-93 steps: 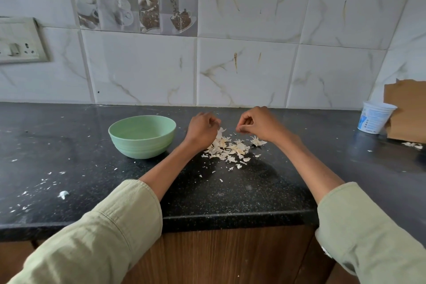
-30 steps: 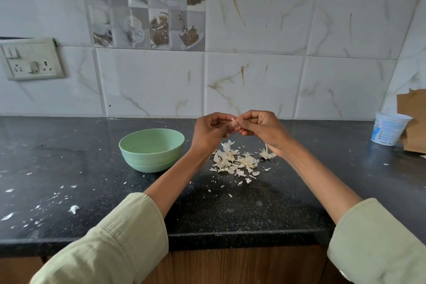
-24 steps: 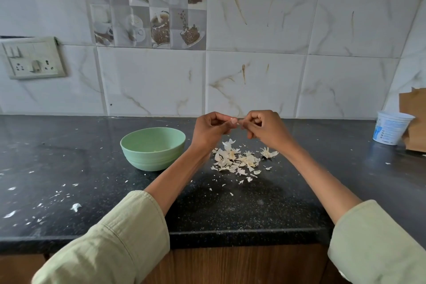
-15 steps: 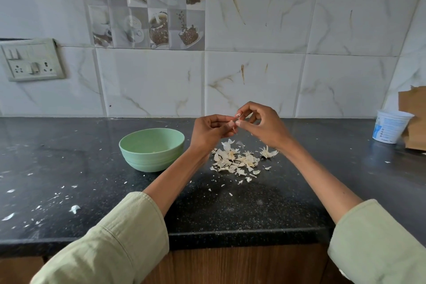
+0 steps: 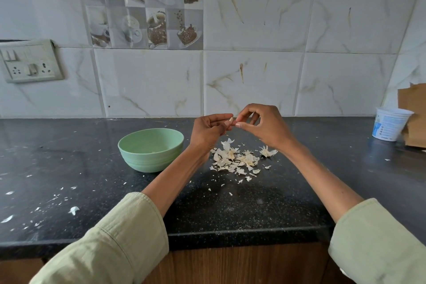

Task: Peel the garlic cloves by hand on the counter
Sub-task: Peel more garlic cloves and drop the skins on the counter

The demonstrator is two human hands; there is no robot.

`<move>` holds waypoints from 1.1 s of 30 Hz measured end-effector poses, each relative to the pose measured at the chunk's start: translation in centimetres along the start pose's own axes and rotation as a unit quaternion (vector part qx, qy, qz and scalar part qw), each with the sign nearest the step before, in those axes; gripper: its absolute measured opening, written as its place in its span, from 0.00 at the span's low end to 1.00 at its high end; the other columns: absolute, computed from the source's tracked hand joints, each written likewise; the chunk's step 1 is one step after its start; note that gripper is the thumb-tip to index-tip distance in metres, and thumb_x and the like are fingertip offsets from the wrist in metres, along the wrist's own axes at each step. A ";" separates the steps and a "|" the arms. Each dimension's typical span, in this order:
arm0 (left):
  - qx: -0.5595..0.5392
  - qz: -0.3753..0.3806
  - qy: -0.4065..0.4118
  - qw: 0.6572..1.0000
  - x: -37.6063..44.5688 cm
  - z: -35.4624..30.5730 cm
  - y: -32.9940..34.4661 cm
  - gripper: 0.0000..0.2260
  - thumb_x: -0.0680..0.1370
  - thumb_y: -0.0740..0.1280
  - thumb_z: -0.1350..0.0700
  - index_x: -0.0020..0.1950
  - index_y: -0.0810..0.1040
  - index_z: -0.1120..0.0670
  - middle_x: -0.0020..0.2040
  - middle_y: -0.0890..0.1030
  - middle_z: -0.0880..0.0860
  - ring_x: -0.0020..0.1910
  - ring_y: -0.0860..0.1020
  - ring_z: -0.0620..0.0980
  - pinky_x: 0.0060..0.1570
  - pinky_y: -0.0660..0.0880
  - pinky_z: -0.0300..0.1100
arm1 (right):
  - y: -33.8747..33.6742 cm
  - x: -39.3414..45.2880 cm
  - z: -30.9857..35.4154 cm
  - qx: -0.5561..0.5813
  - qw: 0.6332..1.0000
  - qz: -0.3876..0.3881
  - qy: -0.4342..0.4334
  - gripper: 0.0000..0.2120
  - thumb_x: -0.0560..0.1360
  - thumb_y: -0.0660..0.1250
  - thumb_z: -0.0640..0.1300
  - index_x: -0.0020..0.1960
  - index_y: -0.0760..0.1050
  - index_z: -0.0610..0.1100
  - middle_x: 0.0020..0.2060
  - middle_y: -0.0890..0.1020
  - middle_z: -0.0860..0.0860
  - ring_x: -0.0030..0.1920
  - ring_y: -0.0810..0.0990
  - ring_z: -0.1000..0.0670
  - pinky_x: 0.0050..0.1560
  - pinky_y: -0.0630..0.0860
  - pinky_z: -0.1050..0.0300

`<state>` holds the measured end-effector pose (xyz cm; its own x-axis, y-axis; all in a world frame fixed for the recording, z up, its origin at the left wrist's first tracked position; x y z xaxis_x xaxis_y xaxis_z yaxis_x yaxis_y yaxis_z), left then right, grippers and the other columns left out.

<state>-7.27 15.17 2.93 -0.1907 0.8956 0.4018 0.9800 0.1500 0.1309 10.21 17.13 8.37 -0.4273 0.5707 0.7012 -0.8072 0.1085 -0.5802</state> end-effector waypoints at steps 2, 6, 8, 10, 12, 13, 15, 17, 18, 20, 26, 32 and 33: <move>0.010 -0.007 -0.003 1.000 0.1 0.2 -0.1 0.08 0.79 0.75 0.61 0.57 0.87 0.60 0.48 0.89 0.59 0.45 0.84 0.49 0.47 0.79 0.37 | -0.1 -0.1 0.0 -0.001 1.000 -0.001 0.004 0.09 0.72 0.82 0.45 0.46 0.83 0.50 0.43 0.85 0.57 0.37 0.83 0.51 0.41 0.82 0.54; 0.054 -0.009 0.010 0.998 0.1 0.2 0.0 0.07 0.79 0.75 0.58 0.54 0.87 0.60 0.46 0.89 0.57 0.42 0.83 0.44 0.43 0.78 0.35 | 0.0 -0.1 0.4 -0.008 1.000 -0.001 -0.004 0.08 0.74 0.81 0.45 0.46 0.82 0.50 0.42 0.85 0.58 0.36 0.82 0.52 0.39 0.80 0.57; 0.085 -0.008 0.024 0.996 0.1 0.1 0.0 0.06 0.79 0.75 0.58 0.53 0.88 0.59 0.44 0.89 0.54 0.41 0.83 0.42 0.43 0.77 0.33 | 0.1 -0.2 0.4 -0.009 1.000 -0.001 -0.007 0.06 0.75 0.79 0.46 0.46 0.83 0.51 0.42 0.85 0.58 0.36 0.82 0.51 0.40 0.81 0.53; 0.111 -0.008 0.036 0.993 0.1 -0.1 -0.1 0.04 0.79 0.76 0.57 0.52 0.88 0.57 0.43 0.89 0.53 0.41 0.83 0.42 0.42 0.76 0.33 | 0.0 -0.2 0.4 -0.010 1.000 -0.006 -0.006 0.05 0.76 0.79 0.46 0.47 0.83 0.51 0.41 0.85 0.57 0.36 0.82 0.50 0.40 0.81 0.52; 0.125 -0.001 0.043 0.991 0.0 -0.2 0.1 0.04 0.79 0.76 0.57 0.52 0.88 0.56 0.43 0.89 0.52 0.41 0.83 0.41 0.42 0.76 0.33 | -0.1 -0.2 0.4 -0.011 1.000 -0.007 -0.007 0.05 0.76 0.79 0.45 0.47 0.82 0.50 0.41 0.85 0.57 0.36 0.82 0.50 0.40 0.82 0.52; 0.132 0.003 0.046 0.990 0.0 -0.2 0.2 0.04 0.79 0.76 0.57 0.52 0.88 0.55 0.43 0.89 0.52 0.41 0.83 0.41 0.43 0.76 0.33 | 0.0 -0.3 0.5 -0.012 1.000 -0.004 -0.008 0.06 0.76 0.78 0.44 0.48 0.82 0.50 0.41 0.85 0.57 0.36 0.83 0.50 0.40 0.82 0.52; 0.150 0.007 0.051 0.987 -0.1 -0.3 0.3 0.04 0.79 0.77 0.57 0.52 0.89 0.55 0.42 0.88 0.51 0.40 0.82 0.41 0.43 0.76 0.33 | 0.0 -0.3 0.5 -0.017 1.000 0.002 -0.013 0.06 0.77 0.78 0.43 0.49 0.82 0.50 0.41 0.85 0.57 0.36 0.83 0.50 0.41 0.83 0.51; 0.174 0.005 0.060 0.983 -0.1 -0.5 0.3 0.05 0.78 0.77 0.57 0.52 0.89 0.55 0.41 0.88 0.50 0.39 0.81 0.39 0.44 0.78 0.35 | 0.1 -0.4 0.6 -0.025 1.000 0.007 -0.017 0.06 0.76 0.78 0.43 0.48 0.82 0.50 0.41 0.85 0.58 0.37 0.84 0.50 0.42 0.84 0.50; 0.188 0.004 0.067 0.980 -0.1 -0.7 0.3 0.04 0.78 0.77 0.57 0.52 0.89 0.55 0.41 0.88 0.50 0.39 0.81 0.39 0.44 0.79 0.36 | 0.1 -0.4 0.7 -0.030 0.999 0.007 -0.018 0.06 0.76 0.78 0.43 0.48 0.82 0.50 0.41 0.85 0.59 0.37 0.84 0.51 0.43 0.84 0.50; 0.217 -0.001 0.085 0.972 -0.2 -1.1 0.3 0.03 0.78 0.77 0.57 0.51 0.89 0.54 0.41 0.88 0.49 0.39 0.82 0.39 0.46 0.81 0.36 | 0.1 -0.4 0.8 -0.035 0.999 0.002 -0.020 0.06 0.76 0.79 0.43 0.47 0.83 0.50 0.40 0.85 0.59 0.36 0.84 0.52 0.43 0.84 0.50; 0.276 -0.020 0.117 0.954 -0.4 -1.7 0.7 0.03 0.79 0.76 0.60 0.51 0.88 0.55 0.40 0.87 0.48 0.39 0.83 0.39 0.42 0.77 0.29 | 0.0 -0.4 1.0 -0.042 0.999 -0.007 -0.024 0.06 0.73 0.81 0.42 0.46 0.84 0.48 0.38 0.86 0.57 0.36 0.85 0.55 0.43 0.85 0.53; 0.276 -0.029 0.111 0.954 -0.8 -1.9 0.6 0.03 0.78 0.77 0.62 0.50 0.88 0.55 0.40 0.87 0.48 0.36 0.81 0.36 0.38 0.75 0.28 | 0.1 -0.5 1.0 -0.017 1.000 0.006 -0.022 0.06 0.73 0.81 0.39 0.45 0.85 0.45 0.37 0.86 0.53 0.36 0.85 0.54 0.43 0.85 0.53; 0.276 -0.030 0.110 0.954 -0.8 -1.9 0.6 0.03 0.78 0.77 0.62 0.49 0.88 0.54 0.39 0.87 0.48 0.36 0.81 0.36 0.38 0.75 0.28 | 0.1 -0.5 1.0 -0.011 1.000 0.008 -0.022 0.06 0.73 0.81 0.38 0.45 0.85 0.45 0.37 0.86 0.53 0.37 0.86 0.53 0.43 0.85 0.53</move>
<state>-6.64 13.73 4.41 -0.1959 0.7781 0.5968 0.8360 0.4506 -0.3131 9.96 16.07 8.38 -0.4579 0.5357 0.7094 -0.7917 0.1172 -0.5995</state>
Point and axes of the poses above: each hand's wrist, its own x-axis towards the middle knuckle, its own y-axis out of the palm, z = x × y, the point moved 7 cm from there along x, towards the middle knuckle
